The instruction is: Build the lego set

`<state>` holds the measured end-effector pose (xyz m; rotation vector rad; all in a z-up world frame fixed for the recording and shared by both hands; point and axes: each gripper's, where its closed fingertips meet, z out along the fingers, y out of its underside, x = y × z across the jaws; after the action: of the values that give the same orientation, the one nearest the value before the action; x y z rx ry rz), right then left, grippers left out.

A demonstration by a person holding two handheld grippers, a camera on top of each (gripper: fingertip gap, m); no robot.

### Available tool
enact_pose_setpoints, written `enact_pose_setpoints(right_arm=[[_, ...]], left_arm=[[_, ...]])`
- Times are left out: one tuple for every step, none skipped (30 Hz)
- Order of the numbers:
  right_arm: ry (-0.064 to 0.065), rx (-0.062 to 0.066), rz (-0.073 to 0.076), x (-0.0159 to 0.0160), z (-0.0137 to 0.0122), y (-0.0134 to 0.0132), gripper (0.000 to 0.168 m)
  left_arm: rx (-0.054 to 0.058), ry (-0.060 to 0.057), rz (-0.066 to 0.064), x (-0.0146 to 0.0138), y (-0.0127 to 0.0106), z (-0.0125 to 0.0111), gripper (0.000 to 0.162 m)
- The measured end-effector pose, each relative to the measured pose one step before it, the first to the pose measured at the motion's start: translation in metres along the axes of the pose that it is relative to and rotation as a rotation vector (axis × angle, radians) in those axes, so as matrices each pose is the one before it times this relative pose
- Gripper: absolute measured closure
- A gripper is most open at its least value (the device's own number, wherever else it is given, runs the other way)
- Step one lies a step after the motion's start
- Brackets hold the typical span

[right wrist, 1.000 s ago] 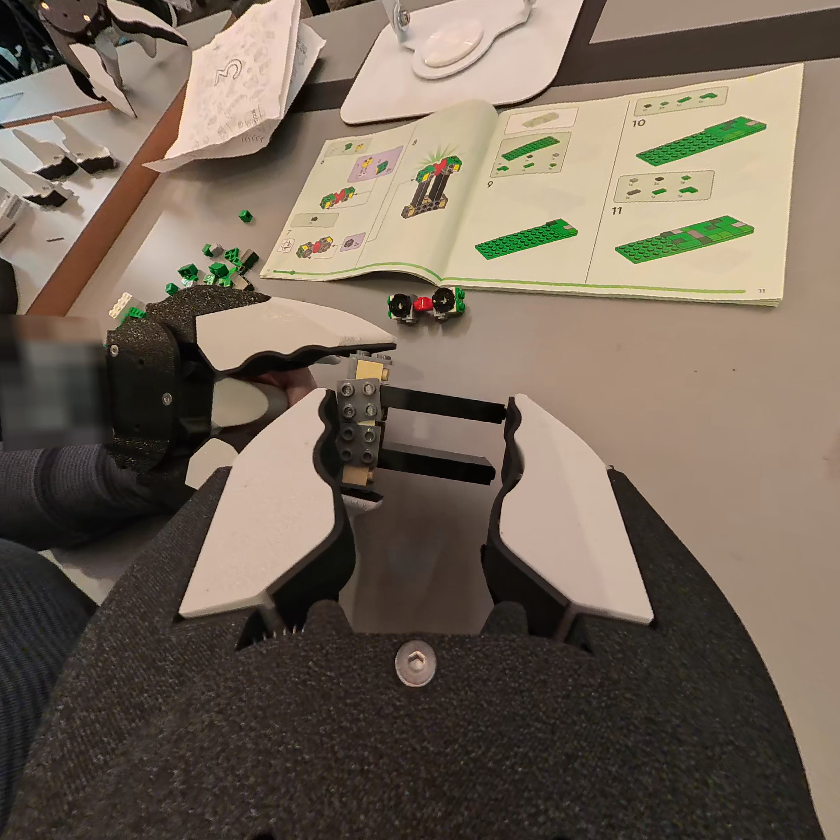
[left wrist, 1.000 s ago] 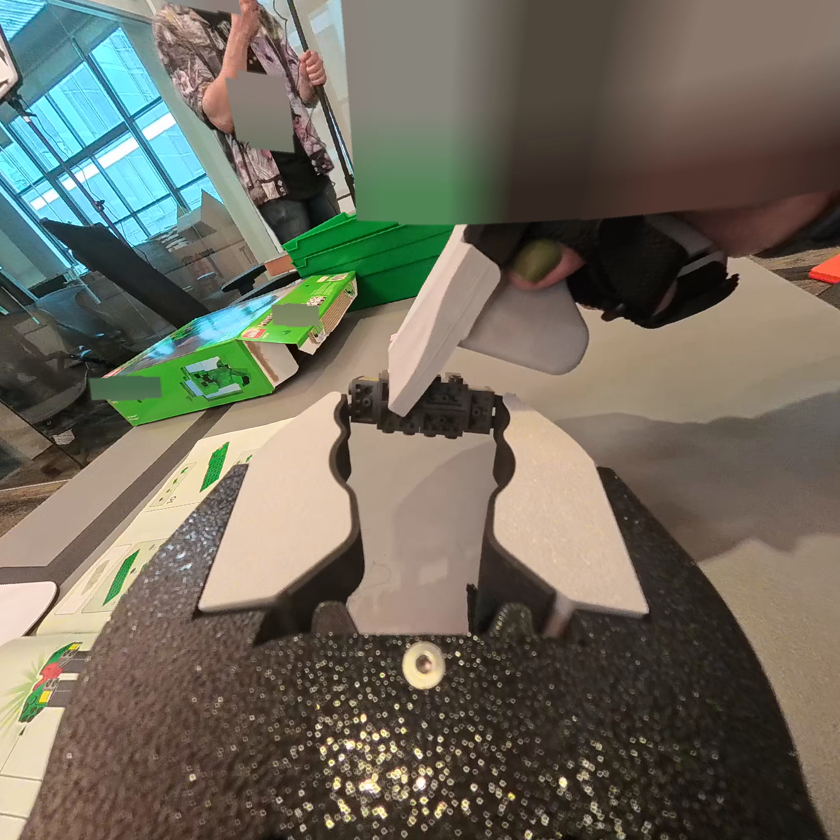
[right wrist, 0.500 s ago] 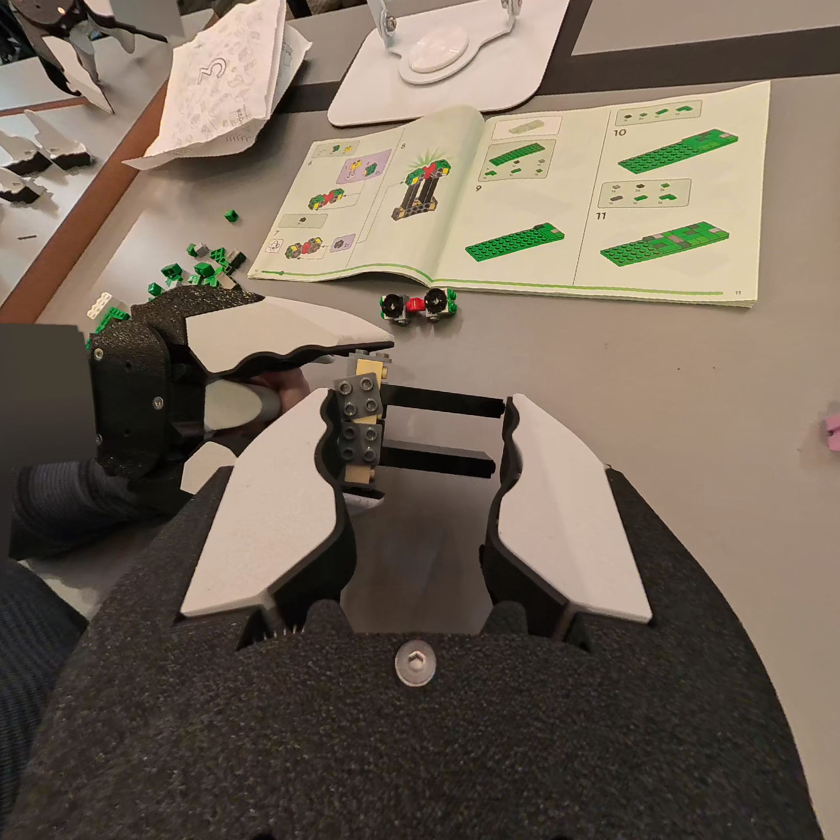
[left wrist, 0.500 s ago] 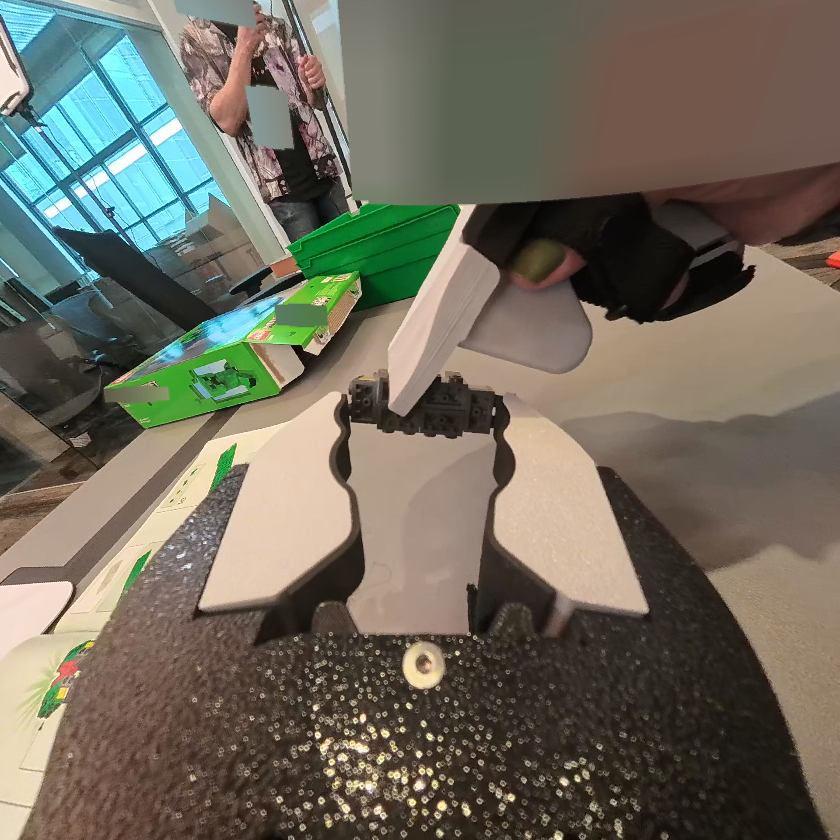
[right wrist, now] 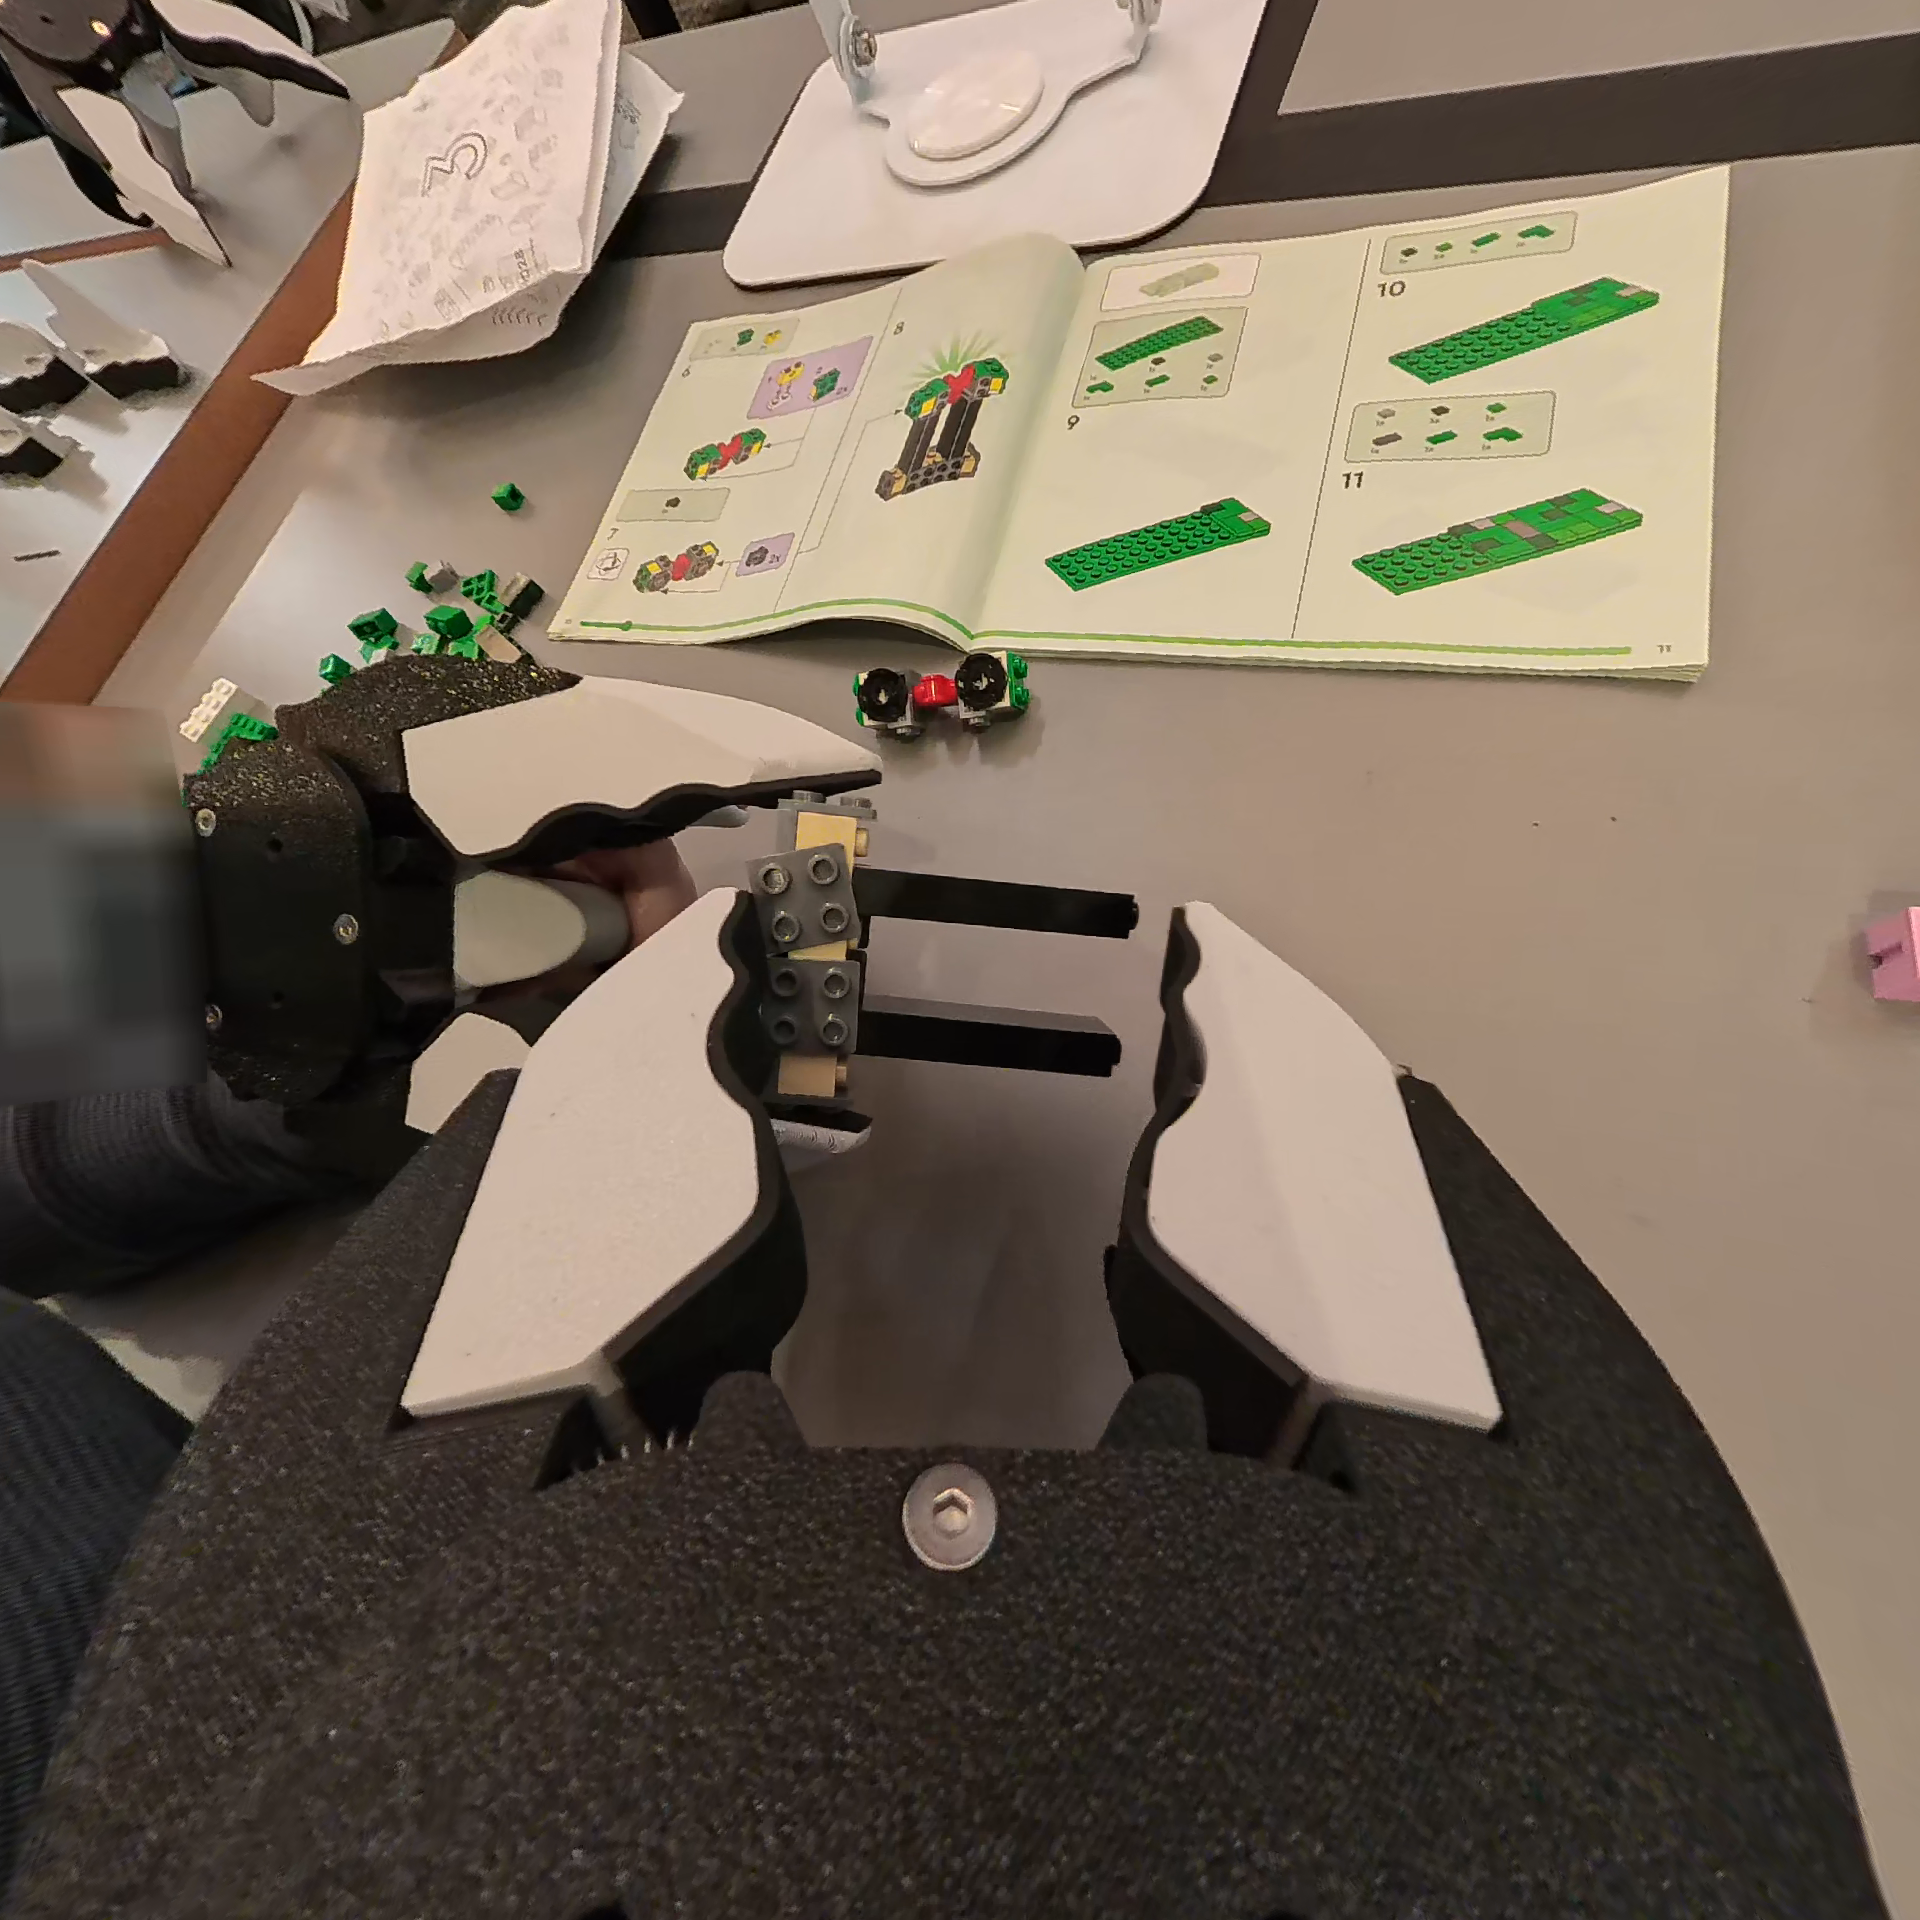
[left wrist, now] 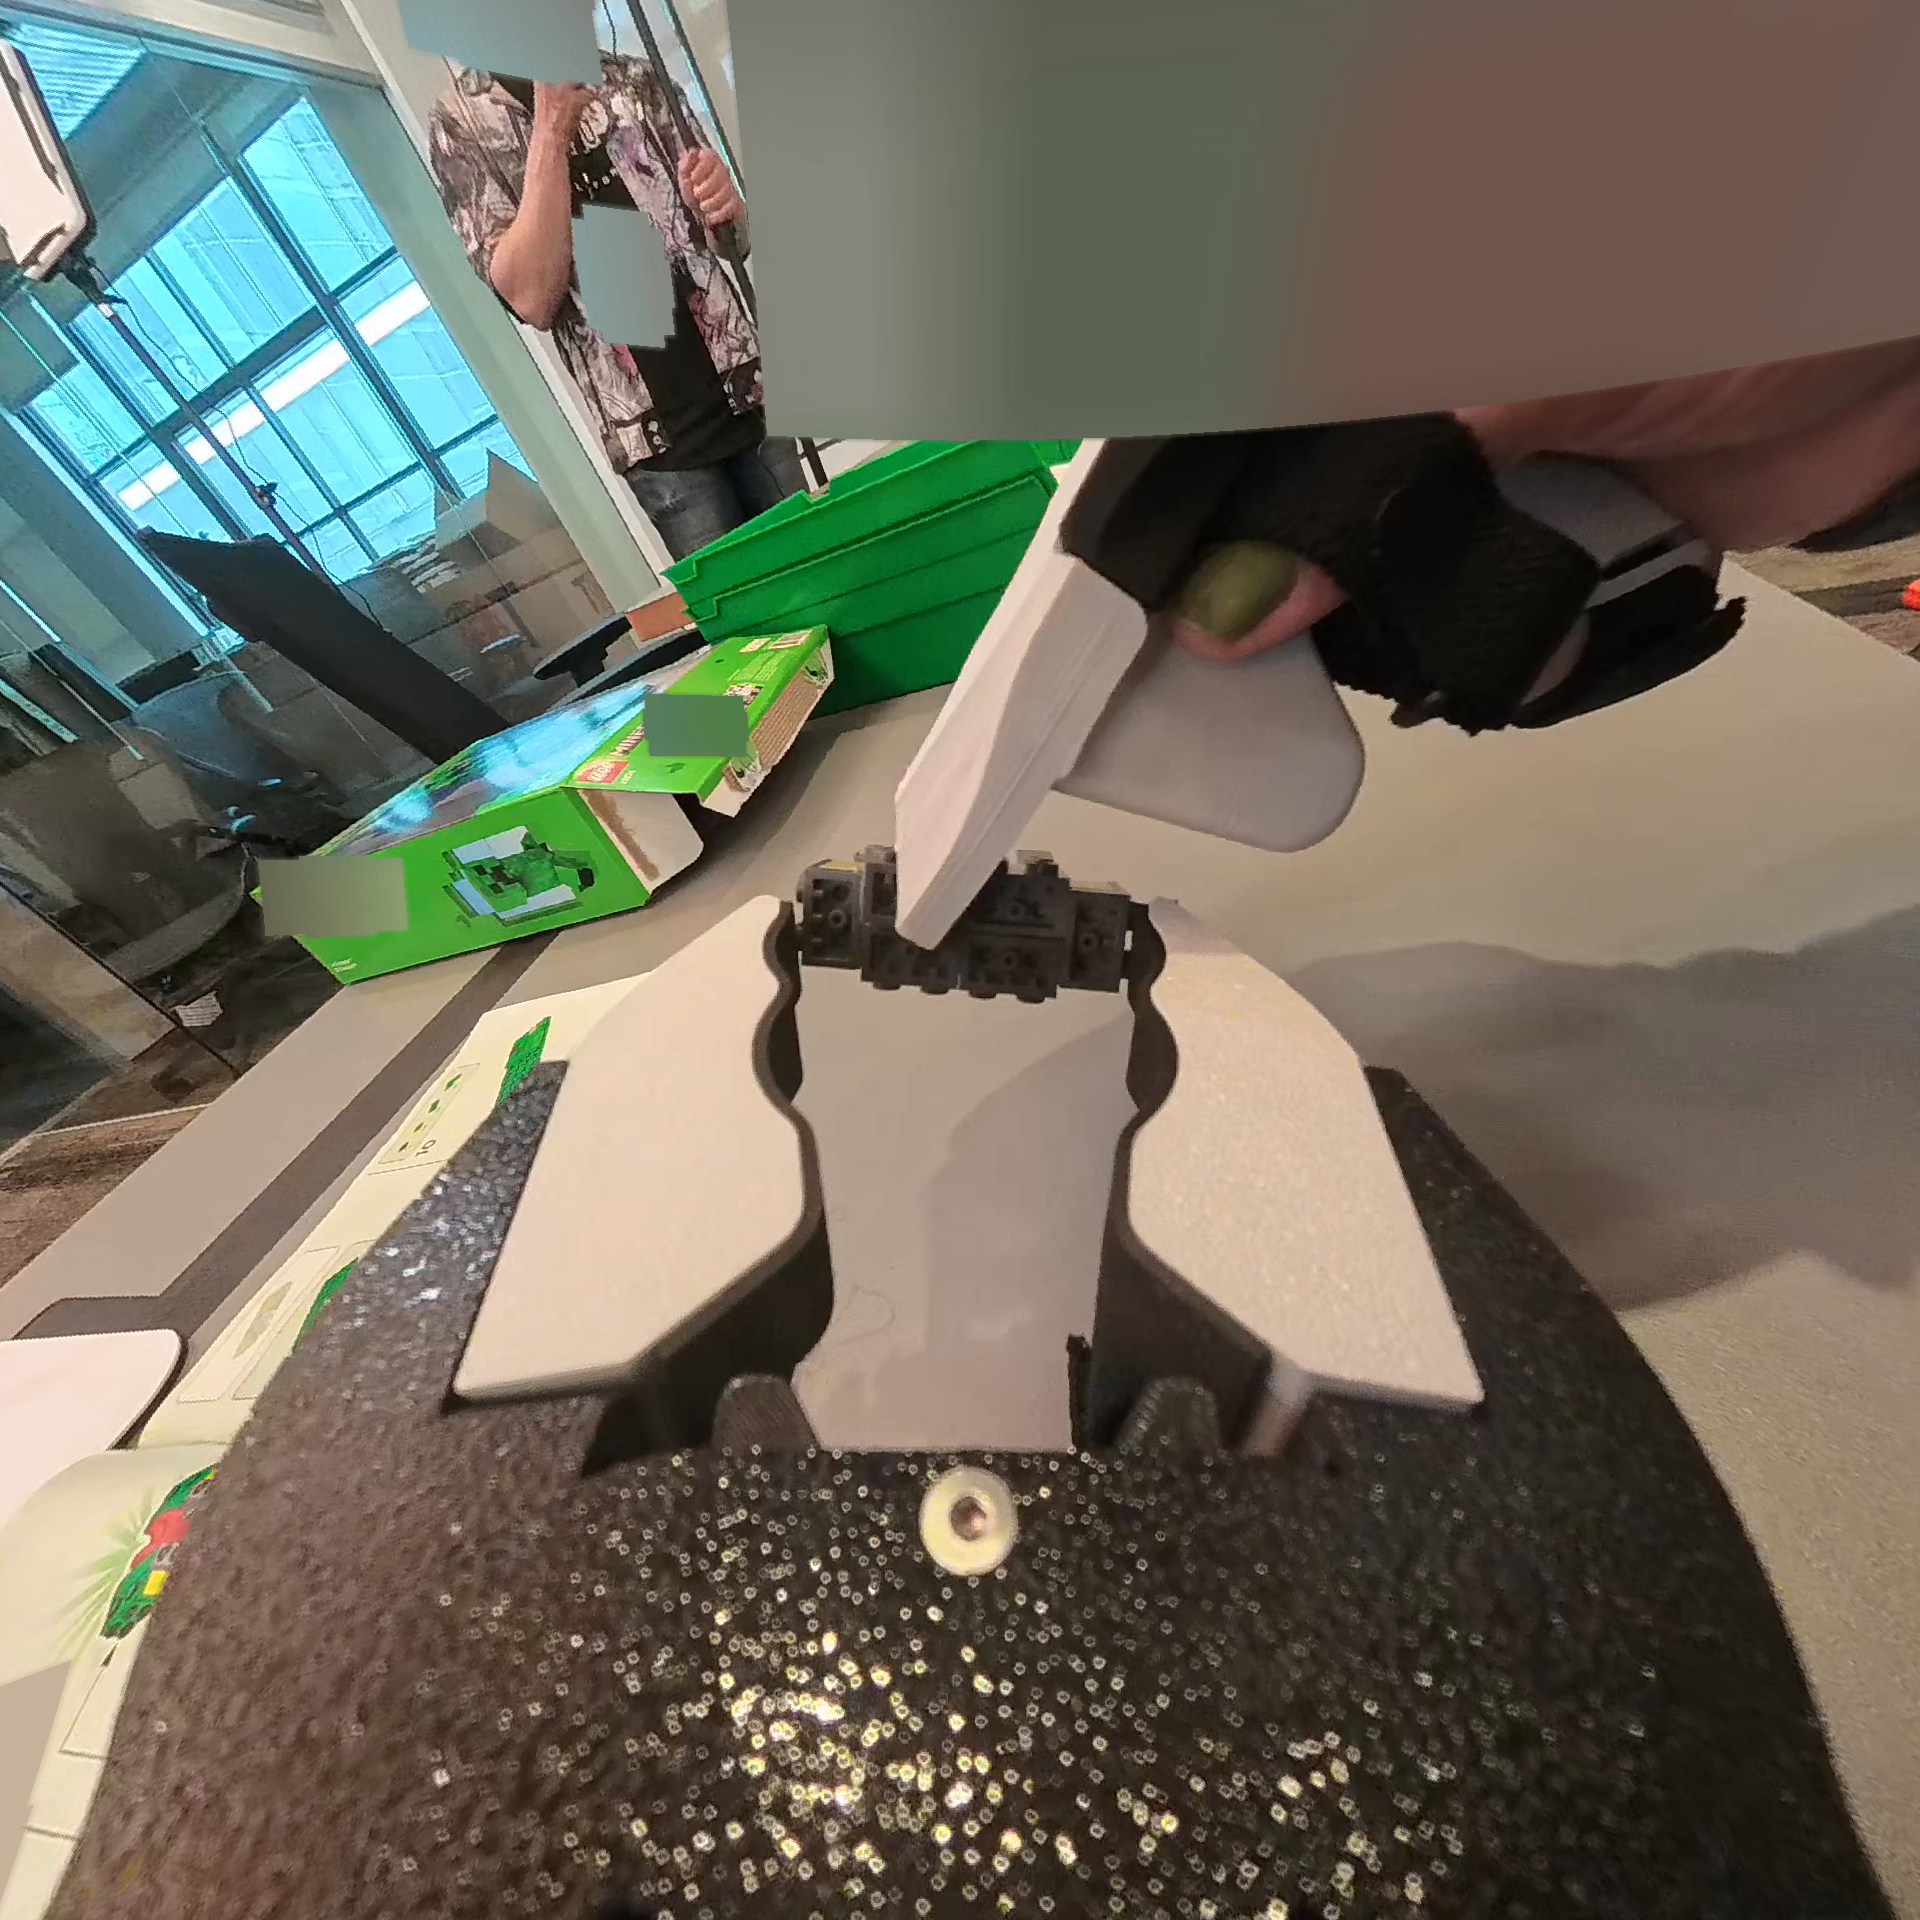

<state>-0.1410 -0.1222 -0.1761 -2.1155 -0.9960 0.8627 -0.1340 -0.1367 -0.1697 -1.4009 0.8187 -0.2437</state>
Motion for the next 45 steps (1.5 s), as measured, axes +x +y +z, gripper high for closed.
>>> enact_pose_setpoints(right_arm=[[0.001, 0.0009, -0.0017, -0.00016, -0.00036, -0.00043, 0.096], [-0.0008, -0.001, -0.0012, -0.00042, -0.00031, -0.00006, 0.096], [0.0008, -0.0008, -0.0013, -0.00013, -0.00026, -0.00015, 0.096], [0.0018, -0.0002, -0.001, 0.0, -0.00021, 0.00003, 0.096], [-0.0012, 0.0009, 0.0011, -0.00035, -0.00022, -0.00025, 0.096], [-0.0005, -0.0001, 0.0008, -0.00032, -0.00031, -0.00007, 0.096], [0.002, -0.0013, -0.001, 0.0001, -0.00012, 0.00015, 0.097], [0.003, -0.0004, -0.0019, 0.00024, -0.00017, 0.00013, 0.097], [0.0017, 0.0006, -0.001, 0.00015, -0.00014, -0.00002, 0.097], [-0.0007, 0.0006, 0.0005, -0.00009, -0.00023, -0.00015, 0.097], [-0.0005, 0.0007, 0.0004, -0.00012, -0.00024, -0.00012, 0.097], [0.0005, 0.0018, -0.0017, 0.00001, -0.00031, -0.00036, 0.097], [0.0003, 0.0008, -0.0033, 0.0, -0.00027, -0.00015, 0.097], [-0.0004, 0.001, -0.0048, -0.00021, -0.00039, -0.00038, 0.097], [0.0, 0.0011, -0.0067, -0.00031, -0.00038, -0.0003, 0.097], [0.0005, 0.0, -0.0108, -0.00005, -0.00045, -0.00053, 0.096], [0.0047, 0.0, -0.0106, 0.00071, -0.00068, -0.0007, 0.096], [0.0027, 0.0, -0.0099, 0.00086, -0.00066, -0.00074, 0.095], [-0.0009, 0.0001, -0.0065, 0.0005, -0.00054, -0.00094, 0.093], [-0.0043, -0.0015, -0.0008, 0.00044, -0.00038, -0.00065, 0.091], [-0.0058, -0.0012, 0.0044, 0.00048, -0.00015, -0.00052, 0.088], [-0.007, -0.0024, 0.0058, 0.0002, 0.00027, -0.00011, 0.085], [-0.0066, -0.0037, 0.0037, 0.00007, 0.00048, 0.00005, 0.084], [-0.0105, -0.0034, -0.0004, -0.00086, 0.00078, 0.00016, 0.082], [-0.0102, -0.0049, -0.0018, -0.00122, 0.00075, 0.00033, 0.081], [-0.0067, -0.006, -0.0033, -0.00105, 0.00079, 0.00064, 0.08], [-0.007, -0.0087, -0.005, -0.00119, 0.00095, 0.00093, 0.079], [-0.0041, -0.0095, -0.0048, -0.0008, 0.00109, 0.00112, 0.077], [-0.0044, -0.009, -0.004, -0.0007, 0.00105, 0.00116, 0.077], [-0.0031, -0.0079, -0.0019, -0.0003, 0.0011, 0.00103, 0.076], [-0.0039, -0.0059, 0.0016, -0.00017, 0.00109, 0.00071, 0.075], [-0.0072, -0.0025, 0.0035, -0.00041, 0.00099, 0.00029, 0.075], [-0.0063, -0.0031, 0.006, -0.00018, 0.00106, 0.00029, 0.075], [-0.0038, -0.0024, 0.0056, 0.0001, 0.00095, 0.00022, 0.075], [-0.0019, -0.0027, 0.0037, 0.00025, 0.00074, 0.00036, 0.075], [-0.0027, -0.0019, 0.0035, 0.00002, 0.00048, 0.0003, 0.076], [-0.0009, -0.0022, 0.002, 0.00012, 0.00031, 0.00028, 0.077], [0.0014, -0.0014, 0.0004, 0.0003, 0.00004, 0.00027, 0.08], [0.0009, 0.0004, 0.0007, 0.00016, -0.00026, 0.00002, 0.084], [-0.0013, 0.0031, 0.0024, -0.00024, -0.00038, -0.00021, 0.087], [-0.0068, 0.0037, 0.0036, -0.00104, -0.00034, -0.00029, 0.09], [-0.0087, 0.0015, 0.0024, -0.00147, -0.0001, 0.00005, 0.094], [0.0012, 0.0023, 0.0014, -0.00006, 0.00022, 0.00012, 0.094], [0.0003, 0.0028, 0.0002, -0.00015, -0.00001, -0.00012, 0.094], [-0.0031, 0.0034, 0.0019, -0.00049, -0.00015, -0.00028, 0.094]], left_arm=[[0.001, -0.0021, 0.0025, -0.0002, -0.00021, -0.0001, 0.101], [0.0014, -0.0016, 0.0024, -0.00007, -0.0003, -0.00014, 0.101], [0.0011, -0.0006, 0.0016, 0.00006, -0.00023, -0.00009, 0.101], [0.0011, -0.0013, 0.0021, -0.00007, -0.00023, -0.00009, 0.101], [0.0018, -0.002, 0.0029, -0.00009, -0.00037, -0.00019, 0.101], [0.0011, -0.0006, 0.002, 0.00003, -0.00023, -0.00009, 0.101], [-0.001, 0.0005, 0.0007, 0.00016, 0.00007, 0.00005, 0.101], [-0.0018, 0.0003, 0.0001, 0.00001, 0.00034, 0.00009, 0.101], [-0.0004, -0.0001, 0.0, -0.00004, 0.00017, 0.00005, 0.101], [0.0007, -0.0004, -0.0005, -0.00006, -0.00018, -0.00009, 0.101], [0.0003, -0.0009, -0.0005, -0.00016, -0.00001, -0.00004, 0.101], [-0.0001, -0.0008, -0.0004, -0.00021, 0.00008, -0.00013, 0.101], [0.0, 0.0002, -0.0009, -0.00003, 0.00006, 0.00001, 0.101], [0.0001, 0.0001, -0.0007, -0.0001, -0.00006, 0.00002, 0.101], [0.0, -0.0002, 0.0002, 0.00007, 0.00006, 0.00007, 0.101], [0.0001, 0.0005, 0.0005, 0.00008, -0.00004, -0.00007, 0.101], [0.0003, 0.0007, 0.0004, 0.0002, -0.0001, 0.00001, 0.101], [0.0008, -0.0006, 0.0008, -0.00007, -0.00012, -0.00002, 0.101], [0.001, -0.001, 0.001, -0.00008, -0.00017, -0.00008, 0.101], [0.0004, 0.0, 0.0005, 0.00003, -0.00007, -0.00005, 0.101], [-0.0001, 0.0001, 0.0005, 0.00003, -0.00001, -0.00009, 0.101], [0.0004, 0.0002, 0.0015, 0.00012, -0.00013, 0.00007, 0.101], [0.0007, 0.001, 0.0028, 0.00036, -0.00016, 0.00001, 0.101], [0.0006, 0.0009, 0.0044, 0.00042, -0.00021, -0.00009, 0.101], [0.0009, -0.0001, 0.0058, 0.0004, -0.00035, -0.00002, 0.101], [0.0013, 0.0, 0.006, 0.00045, -0.00043, -0.00007, 0.101], [0.0005, 0.0008, 0.005, 0.00048, -0.00016, -0.00003, 0.101], [-0.0003, 0.0011, 0.0041, 0.00049, -0.00014, 0.00013, 0.101], [0.0002, 0.0012, 0.0038, 0.00052, -0.00019, 0.00002, 0.101], [0.0009, 0.0013, 0.0036, 0.00051, -0.00016, 0.00002, 0.101], [0.0011, 0.0006, 0.0036, 0.00027, -0.00034, -0.00004, 0.101], [0.0009, 0.0001, 0.0038, 0.00035, -0.00028, -0.00007, 0.101], [0.0004, 0.0003, 0.0038, 0.00025, -0.00015, -0.00009, 0.101], [0.0, 0.0001, 0.004, 0.00034, -0.00006, 0.00009, 0.101], [0.0, -0.0002, 0.0041, 0.00024, -0.00015, -0.00005, 0.101], [0.0004, -0.0001, 0.0037, 0.00027, -0.0002, -0.00002, 0.101], [0.0007, -0.0001, 0.0029, 0.00015, -0.00027, -0.00013, 0.101], [0.001, -0.0007, 0.0021, 0.00011, -0.00018, -0.00003, 0.101], [0.0014, -0.0012, 0.0016, -0.00014, -0.00035, -0.00013, 0.101], [0.0011, -0.0012, 0.001, -0.00011, -0.00019, -0.00008, 0.101], [0.0001, -0.0006, 0.0005, -0.00004, -0.00016, -0.00001, 0.101], [-0.0005, -0.0002, 0.0007, 0.00011, 0.00008, 0.00009, 0.101], [-0.0008, -0.0004, 0.0012, -0.00007, 0.00007, 0.00001, 0.101], [0.0007, -0.0008, 0.0014, -0.00003, -0.00016, -0.00018, 0.101], [0.0026, -0.0013, 0.0009, -0.00019, -0.00046, -0.00025, 0.101]])
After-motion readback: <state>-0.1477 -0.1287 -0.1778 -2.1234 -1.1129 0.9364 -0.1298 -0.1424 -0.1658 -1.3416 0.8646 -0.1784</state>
